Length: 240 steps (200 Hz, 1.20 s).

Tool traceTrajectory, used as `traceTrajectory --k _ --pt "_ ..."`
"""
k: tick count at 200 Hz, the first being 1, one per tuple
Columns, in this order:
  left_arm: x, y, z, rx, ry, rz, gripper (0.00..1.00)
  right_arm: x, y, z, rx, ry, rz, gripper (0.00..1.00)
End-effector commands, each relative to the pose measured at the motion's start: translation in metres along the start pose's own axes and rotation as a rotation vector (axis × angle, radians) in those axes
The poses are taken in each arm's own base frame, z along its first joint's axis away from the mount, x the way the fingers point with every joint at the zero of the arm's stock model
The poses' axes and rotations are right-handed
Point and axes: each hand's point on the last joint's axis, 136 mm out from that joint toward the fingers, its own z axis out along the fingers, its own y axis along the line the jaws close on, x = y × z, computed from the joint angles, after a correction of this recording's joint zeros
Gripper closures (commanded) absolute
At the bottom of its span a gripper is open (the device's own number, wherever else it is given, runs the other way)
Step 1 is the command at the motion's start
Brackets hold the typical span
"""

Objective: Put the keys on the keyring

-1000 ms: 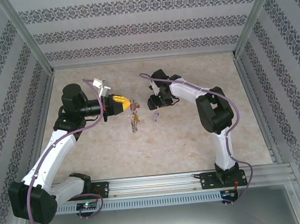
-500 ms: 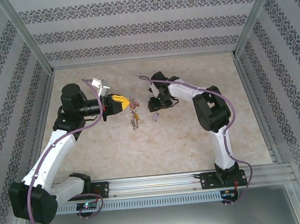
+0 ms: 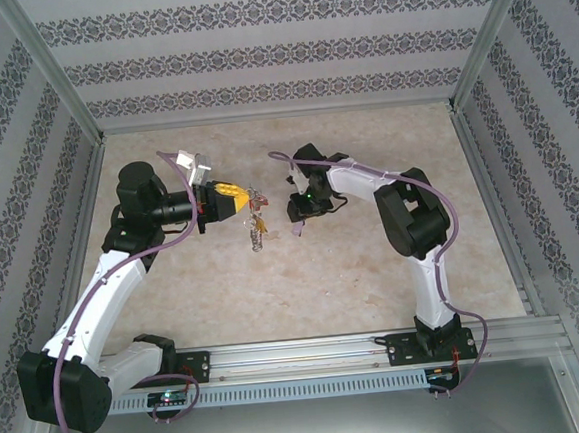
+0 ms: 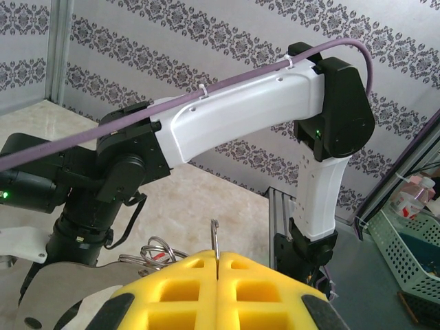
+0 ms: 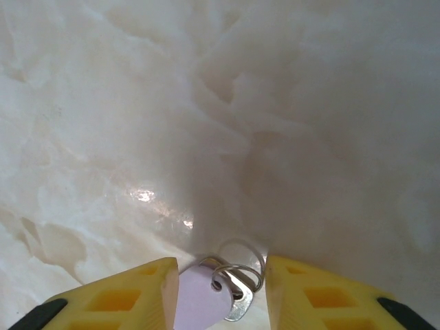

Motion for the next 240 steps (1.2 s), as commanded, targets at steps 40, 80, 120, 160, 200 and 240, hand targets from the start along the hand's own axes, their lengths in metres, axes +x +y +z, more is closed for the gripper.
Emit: traceTrajectory --k 40,80,120,160,200,240 --pt "-0.01 -0.003 -0.003 0.021 -0.027 0.05 1.0 0.022 0.01 0.0 -0.029 0.062 -0.006 0.7" --pt "-0.01 -0.003 -0.003 0.021 -0.029 0.049 1.0 0.018 0.008 0.0 0.011 0.06 -0.029 0.7" --pt "-0.011 -0.003 -0.003 0.02 -0.031 0.048 1.0 0.008 0.012 -0.002 0.093 0.041 -0.071 0.64" --pt "-0.012 -0.004 -0.004 0.018 -0.033 0.053 1.0 0.01 0.012 0.003 0.169 0.062 -0.113 0.64" --pt "-0.012 -0.006 -0.005 0.019 -0.034 0.059 1.0 0.011 0.002 -0.001 0.256 0.07 -0.139 0.65" --pt "-0.013 -0.006 -0.005 0.014 -0.036 0.062 1.0 0.008 0.002 -0.001 0.264 0.066 -0.142 0.66"
